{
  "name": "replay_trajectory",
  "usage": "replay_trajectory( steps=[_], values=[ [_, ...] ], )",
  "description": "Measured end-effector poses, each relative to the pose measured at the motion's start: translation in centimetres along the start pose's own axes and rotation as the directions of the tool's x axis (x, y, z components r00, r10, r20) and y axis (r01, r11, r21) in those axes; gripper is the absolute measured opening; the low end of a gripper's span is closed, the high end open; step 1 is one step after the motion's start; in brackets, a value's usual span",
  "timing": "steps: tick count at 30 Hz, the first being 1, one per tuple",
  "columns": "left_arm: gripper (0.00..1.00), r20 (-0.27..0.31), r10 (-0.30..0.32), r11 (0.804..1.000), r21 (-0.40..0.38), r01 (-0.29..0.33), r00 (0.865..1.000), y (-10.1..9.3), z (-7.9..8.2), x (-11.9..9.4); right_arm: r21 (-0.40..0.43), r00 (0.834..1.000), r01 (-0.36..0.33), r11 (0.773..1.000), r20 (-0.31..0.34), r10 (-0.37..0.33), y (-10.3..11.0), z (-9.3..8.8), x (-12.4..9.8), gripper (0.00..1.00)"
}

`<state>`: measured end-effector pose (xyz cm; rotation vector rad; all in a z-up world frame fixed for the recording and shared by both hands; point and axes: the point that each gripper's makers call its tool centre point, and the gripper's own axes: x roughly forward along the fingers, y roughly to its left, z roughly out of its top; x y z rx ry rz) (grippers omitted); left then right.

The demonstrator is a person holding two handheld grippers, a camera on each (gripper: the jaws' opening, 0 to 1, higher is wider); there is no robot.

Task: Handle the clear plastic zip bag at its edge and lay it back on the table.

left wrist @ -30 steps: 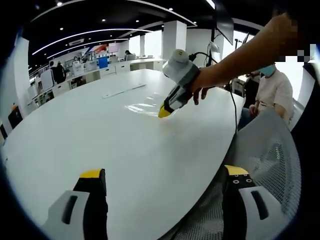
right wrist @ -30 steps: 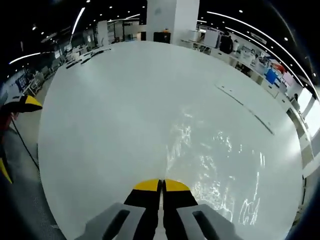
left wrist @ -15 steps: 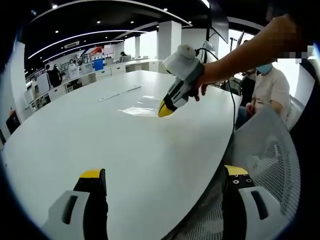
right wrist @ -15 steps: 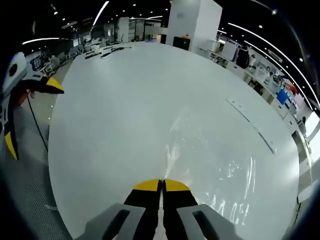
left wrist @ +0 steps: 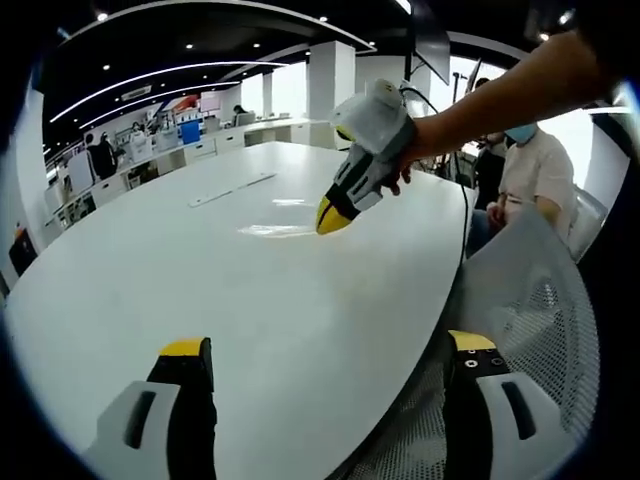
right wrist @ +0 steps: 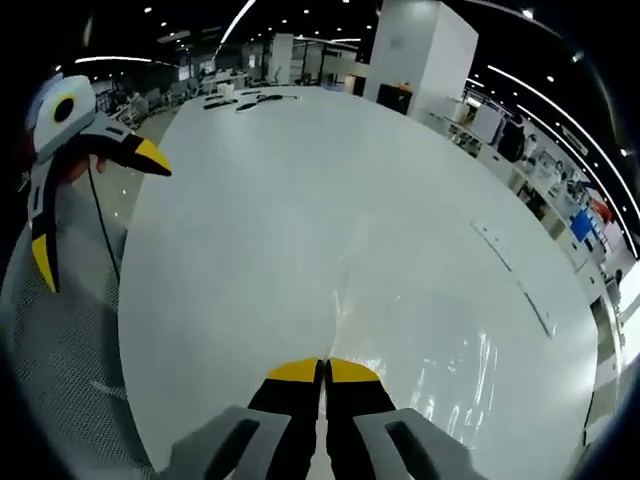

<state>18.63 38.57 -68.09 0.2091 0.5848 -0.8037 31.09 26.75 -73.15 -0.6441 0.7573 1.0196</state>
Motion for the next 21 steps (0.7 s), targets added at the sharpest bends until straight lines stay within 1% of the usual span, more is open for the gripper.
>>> replay_trajectory(
  steps=[4,13,16,21],
  values=[
    [0.94,-0.001,-0.004,1.0,0.003,0.004,1.0,0.0,0.0,0.1,-0.03,1.0,-0.008,1.0,0.008,0.008,0.1,0.0,-0.5,0.0],
    [0.94,-0.007,-0.013,1.0,0.016,0.013,1.0,0.0,-0.1,0.2,-0.072,0.999,-0.013,0.997,0.038,0.016,0.1,1.0,-1.2,0.0],
    [0.94,-0.004,-0.014,1.0,0.013,0.014,1.0,0.1,0.1,0.3,-0.079,0.999,-0.015,0.997,0.043,0.019,0.1,1.0,-1.3,0.0],
    [0.93,-0.009,-0.02,1.0,0.023,0.02,1.0,0.0,-0.1,0.5,-0.093,0.999,-0.028,0.995,0.041,0.032,0.7,0.8,-1.8,0.0]
  ],
)
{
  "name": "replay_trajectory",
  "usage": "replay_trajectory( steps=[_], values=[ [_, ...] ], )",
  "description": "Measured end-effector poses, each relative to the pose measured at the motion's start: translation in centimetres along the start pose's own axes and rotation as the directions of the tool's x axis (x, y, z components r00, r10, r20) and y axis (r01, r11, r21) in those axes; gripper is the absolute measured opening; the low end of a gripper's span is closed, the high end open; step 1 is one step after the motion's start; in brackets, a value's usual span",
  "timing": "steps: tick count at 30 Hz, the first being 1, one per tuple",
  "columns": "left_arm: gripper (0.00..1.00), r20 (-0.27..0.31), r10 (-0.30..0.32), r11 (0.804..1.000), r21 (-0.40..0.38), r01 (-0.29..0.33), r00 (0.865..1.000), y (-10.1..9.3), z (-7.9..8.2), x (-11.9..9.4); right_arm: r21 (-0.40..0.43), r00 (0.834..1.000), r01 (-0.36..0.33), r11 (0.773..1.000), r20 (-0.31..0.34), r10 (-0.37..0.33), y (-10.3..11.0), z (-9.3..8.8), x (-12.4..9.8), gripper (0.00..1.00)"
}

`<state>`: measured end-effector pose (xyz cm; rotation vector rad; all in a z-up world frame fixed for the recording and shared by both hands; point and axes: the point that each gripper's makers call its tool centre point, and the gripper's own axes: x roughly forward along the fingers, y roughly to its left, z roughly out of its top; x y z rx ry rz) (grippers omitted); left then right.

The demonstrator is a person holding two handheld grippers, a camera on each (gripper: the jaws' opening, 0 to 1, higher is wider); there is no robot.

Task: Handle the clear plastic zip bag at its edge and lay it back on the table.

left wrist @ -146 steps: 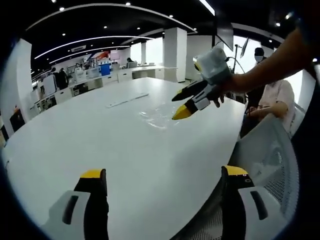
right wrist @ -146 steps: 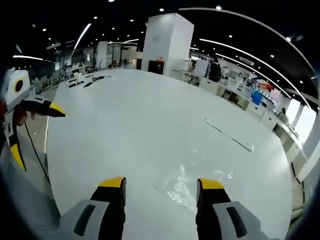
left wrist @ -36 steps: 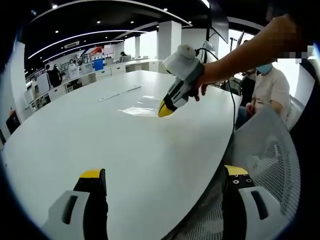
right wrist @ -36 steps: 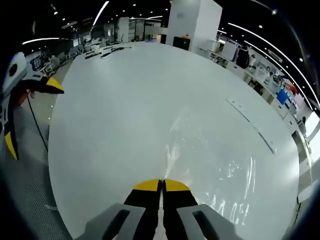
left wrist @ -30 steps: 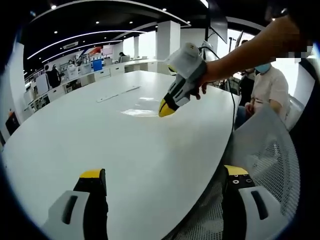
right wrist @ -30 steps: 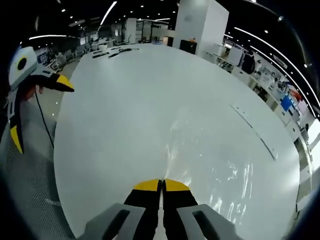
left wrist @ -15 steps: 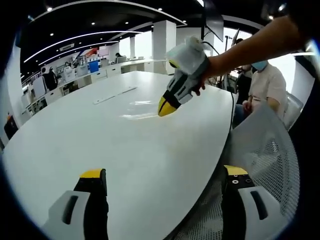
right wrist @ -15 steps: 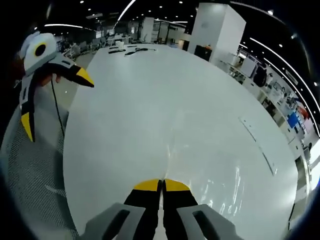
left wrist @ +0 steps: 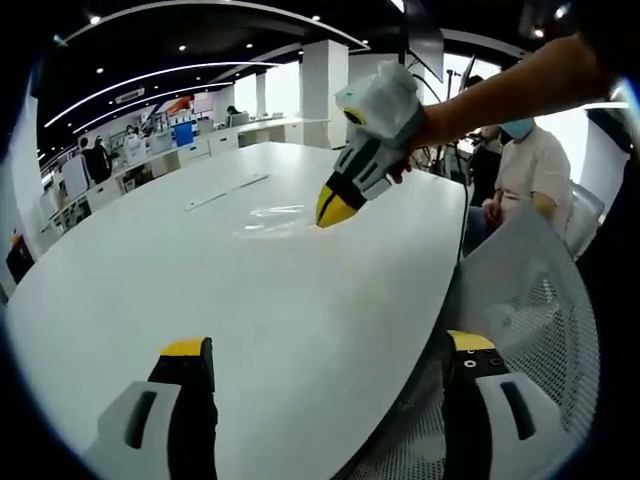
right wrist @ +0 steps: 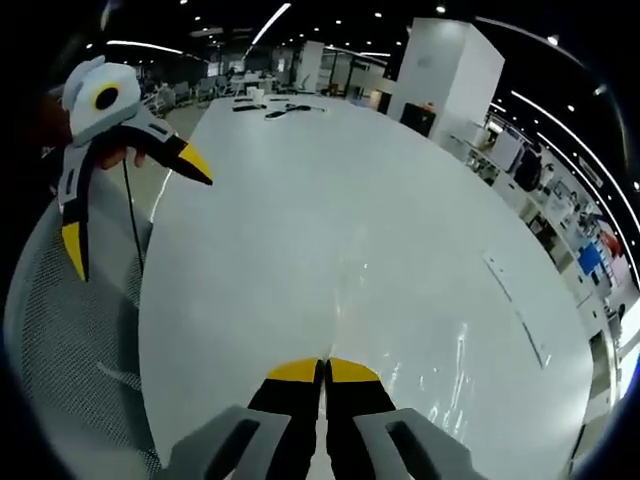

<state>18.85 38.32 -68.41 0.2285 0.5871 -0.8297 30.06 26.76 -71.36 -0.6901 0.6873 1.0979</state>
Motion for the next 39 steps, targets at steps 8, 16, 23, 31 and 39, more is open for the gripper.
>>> replay_trajectory(
  steps=[8,16,23,31,39],
  values=[
    [0.93,-0.004,-0.002,1.0,-0.003,0.002,1.0,0.0,-0.1,0.1,-0.024,1.0,-0.008,1.0,0.003,0.008,0.6,0.2,-0.5,0.0],
    [0.93,-0.007,0.0,1.0,0.002,0.0,1.0,-0.1,0.1,0.1,-0.059,0.999,-0.031,0.998,0.016,0.032,1.5,0.8,-1.1,0.0],
    [0.93,-0.003,0.001,1.0,0.004,-0.001,1.0,-0.1,0.2,0.0,-0.078,0.999,-0.045,0.996,0.014,0.046,2.0,0.9,-1.3,0.0],
    [0.91,-0.019,-0.003,1.0,0.016,0.004,1.0,-0.3,-0.3,0.2,-0.086,0.998,-0.051,0.995,0.016,0.053,2.1,0.8,-1.3,0.0],
    [0.9,-0.026,-0.013,0.999,0.032,0.014,1.0,-0.4,-0.2,0.3,-0.136,0.995,-0.101,0.986,0.012,0.103,3.4,0.7,-2.1,0.0]
  ],
)
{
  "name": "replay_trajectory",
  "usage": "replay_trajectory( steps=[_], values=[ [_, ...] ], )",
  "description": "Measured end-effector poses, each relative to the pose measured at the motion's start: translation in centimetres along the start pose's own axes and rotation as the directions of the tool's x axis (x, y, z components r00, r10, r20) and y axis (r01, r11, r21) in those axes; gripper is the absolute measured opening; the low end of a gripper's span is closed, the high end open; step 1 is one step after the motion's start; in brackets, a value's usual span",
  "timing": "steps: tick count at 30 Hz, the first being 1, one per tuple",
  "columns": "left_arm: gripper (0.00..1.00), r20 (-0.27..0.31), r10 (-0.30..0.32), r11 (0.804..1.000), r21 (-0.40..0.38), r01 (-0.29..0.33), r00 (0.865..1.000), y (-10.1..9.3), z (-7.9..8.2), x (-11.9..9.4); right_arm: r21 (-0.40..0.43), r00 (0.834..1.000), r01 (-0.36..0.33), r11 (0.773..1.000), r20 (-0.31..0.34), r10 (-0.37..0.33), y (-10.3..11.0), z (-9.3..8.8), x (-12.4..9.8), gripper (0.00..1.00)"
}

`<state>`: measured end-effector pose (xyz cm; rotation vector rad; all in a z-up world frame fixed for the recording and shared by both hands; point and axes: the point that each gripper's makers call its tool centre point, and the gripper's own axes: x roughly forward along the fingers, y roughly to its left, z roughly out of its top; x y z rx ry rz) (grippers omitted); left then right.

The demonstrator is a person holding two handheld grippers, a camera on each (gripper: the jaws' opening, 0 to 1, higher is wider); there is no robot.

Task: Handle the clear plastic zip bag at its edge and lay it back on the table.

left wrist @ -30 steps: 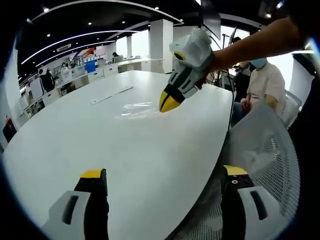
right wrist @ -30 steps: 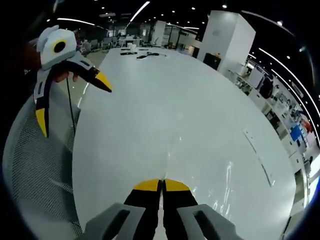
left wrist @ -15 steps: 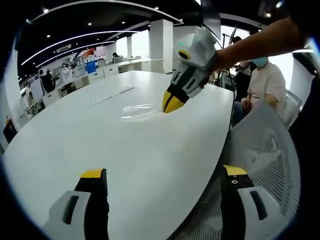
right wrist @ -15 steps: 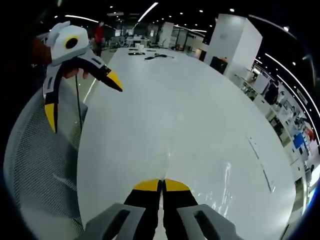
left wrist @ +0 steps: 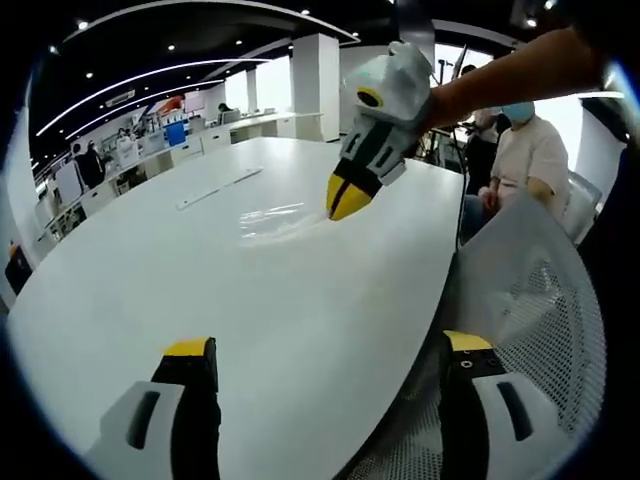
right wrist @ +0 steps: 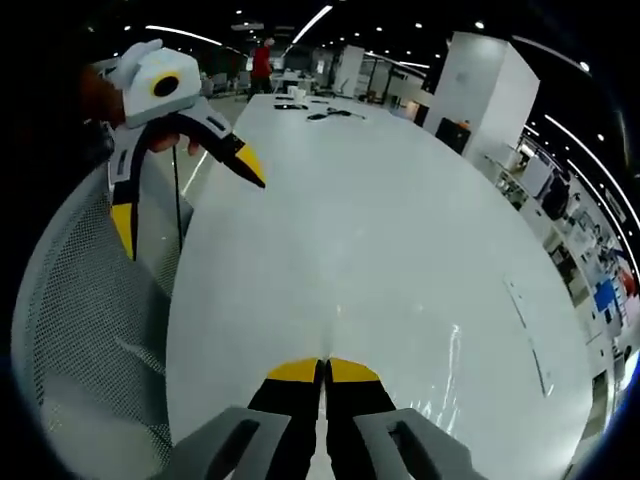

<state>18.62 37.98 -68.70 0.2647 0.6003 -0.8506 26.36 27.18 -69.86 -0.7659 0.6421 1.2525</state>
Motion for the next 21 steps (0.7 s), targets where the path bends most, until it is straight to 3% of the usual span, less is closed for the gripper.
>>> replay_trajectory(
  steps=[21],
  values=[
    [0.88,-0.012,-0.018,1.0,0.018,0.018,1.0,0.0,-0.2,0.5,-0.109,0.998,-0.061,0.992,0.003,0.061,2.4,0.4,-0.3,0.0]
  ],
)
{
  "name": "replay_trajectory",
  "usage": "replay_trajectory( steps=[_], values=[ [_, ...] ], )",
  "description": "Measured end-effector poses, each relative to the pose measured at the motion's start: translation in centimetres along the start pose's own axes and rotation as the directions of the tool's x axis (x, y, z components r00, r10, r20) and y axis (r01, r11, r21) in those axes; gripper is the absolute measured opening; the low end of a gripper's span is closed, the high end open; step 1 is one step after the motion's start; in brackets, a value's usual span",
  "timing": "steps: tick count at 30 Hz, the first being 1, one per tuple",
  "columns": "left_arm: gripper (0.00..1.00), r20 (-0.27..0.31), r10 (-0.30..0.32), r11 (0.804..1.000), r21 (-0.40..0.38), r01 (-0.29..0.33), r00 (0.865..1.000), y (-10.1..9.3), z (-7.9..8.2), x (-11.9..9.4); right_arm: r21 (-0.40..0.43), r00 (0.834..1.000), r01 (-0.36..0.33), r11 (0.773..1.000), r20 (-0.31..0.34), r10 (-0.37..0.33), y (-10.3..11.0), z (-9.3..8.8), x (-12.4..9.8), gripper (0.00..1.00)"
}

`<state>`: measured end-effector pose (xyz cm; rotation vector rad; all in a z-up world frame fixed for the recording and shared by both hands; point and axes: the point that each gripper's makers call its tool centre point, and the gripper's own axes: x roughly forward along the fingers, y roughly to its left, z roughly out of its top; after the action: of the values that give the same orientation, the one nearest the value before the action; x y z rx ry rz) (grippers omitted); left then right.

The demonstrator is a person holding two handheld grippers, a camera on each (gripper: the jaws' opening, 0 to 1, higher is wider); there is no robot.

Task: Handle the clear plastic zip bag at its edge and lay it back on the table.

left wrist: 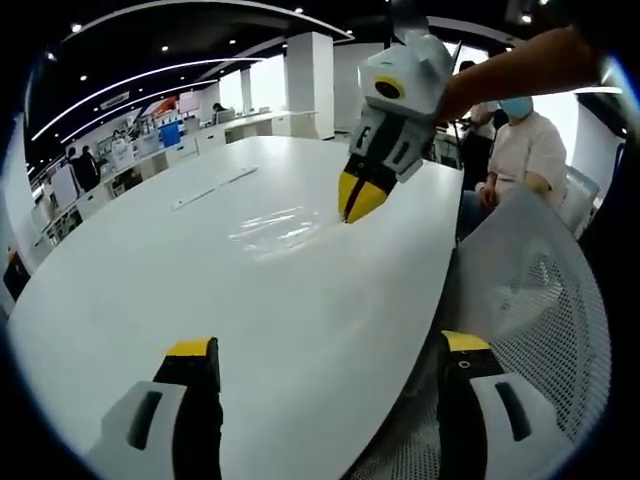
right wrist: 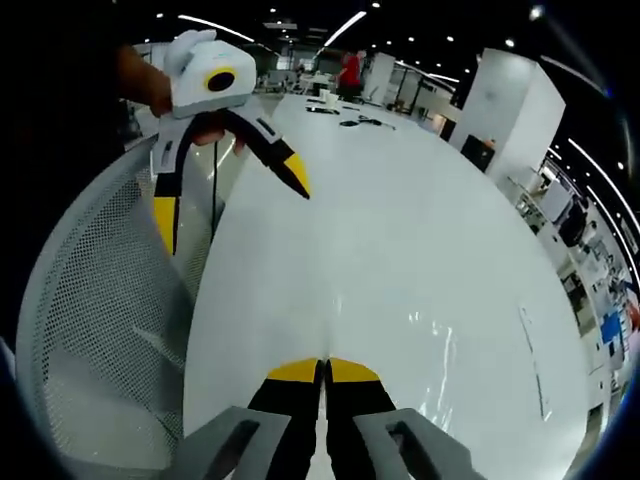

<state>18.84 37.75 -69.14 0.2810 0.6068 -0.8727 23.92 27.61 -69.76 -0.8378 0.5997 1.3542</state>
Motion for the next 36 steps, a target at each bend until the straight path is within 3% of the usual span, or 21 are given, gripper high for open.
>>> replay_trajectory(
  steps=[4,7,17,36],
  values=[
    [0.88,-0.002,-0.004,1.0,0.011,0.004,1.0,0.1,0.1,0.2,-0.027,1.0,-0.011,1.0,0.002,0.011,0.4,0.2,-0.2,0.0],
    [0.88,0.001,-0.006,1.0,0.013,0.006,1.0,0.2,0.1,0.2,-0.136,1.0,-0.005,0.991,-0.017,0.003,0.3,0.3,-0.3,0.0],
    [0.86,-0.003,-0.014,0.999,0.041,0.014,1.0,0.4,0.5,0.8,-0.149,1.0,-0.026,0.988,-0.011,0.025,0.6,0.7,-0.4,0.0],
    [0.8,-0.012,-0.042,0.991,0.128,0.043,0.999,1.1,0.9,1.4,-0.27,0.997,-0.071,0.96,-0.025,0.066,1.5,1.6,-1.2,0.0]
  ],
)
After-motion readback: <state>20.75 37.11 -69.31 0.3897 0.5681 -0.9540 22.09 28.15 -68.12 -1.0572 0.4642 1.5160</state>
